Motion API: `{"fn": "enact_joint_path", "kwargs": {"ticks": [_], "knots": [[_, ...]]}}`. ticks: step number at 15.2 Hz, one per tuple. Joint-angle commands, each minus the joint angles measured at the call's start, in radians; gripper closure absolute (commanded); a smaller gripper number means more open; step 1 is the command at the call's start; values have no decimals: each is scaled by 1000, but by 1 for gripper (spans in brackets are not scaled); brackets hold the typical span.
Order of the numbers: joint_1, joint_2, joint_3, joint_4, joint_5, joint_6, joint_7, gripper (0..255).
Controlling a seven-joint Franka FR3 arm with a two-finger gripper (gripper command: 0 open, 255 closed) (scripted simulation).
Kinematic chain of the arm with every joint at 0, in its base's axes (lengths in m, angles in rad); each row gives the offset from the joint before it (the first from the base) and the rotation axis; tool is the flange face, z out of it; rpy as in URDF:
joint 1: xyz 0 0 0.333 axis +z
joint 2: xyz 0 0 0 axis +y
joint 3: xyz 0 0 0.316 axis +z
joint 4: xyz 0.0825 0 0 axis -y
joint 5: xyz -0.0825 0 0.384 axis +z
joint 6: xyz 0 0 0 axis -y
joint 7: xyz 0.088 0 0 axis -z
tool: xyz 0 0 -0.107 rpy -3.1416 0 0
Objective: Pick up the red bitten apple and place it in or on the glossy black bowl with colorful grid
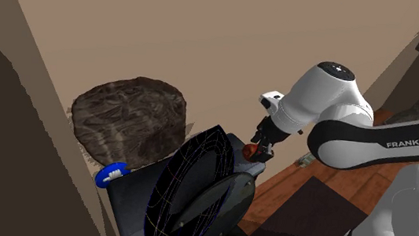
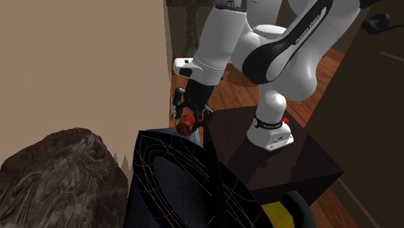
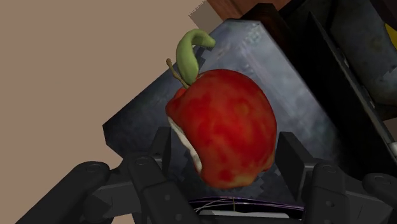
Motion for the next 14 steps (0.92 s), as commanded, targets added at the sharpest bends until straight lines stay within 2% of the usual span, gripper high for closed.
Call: {"fn": "enact_joint_path", "kwargs": {"ticks": [1,14], "knots": [[1,-4,0,-8,1,-4,1,255],[7,-94,-16,123,4,-225,-16,255]]}}
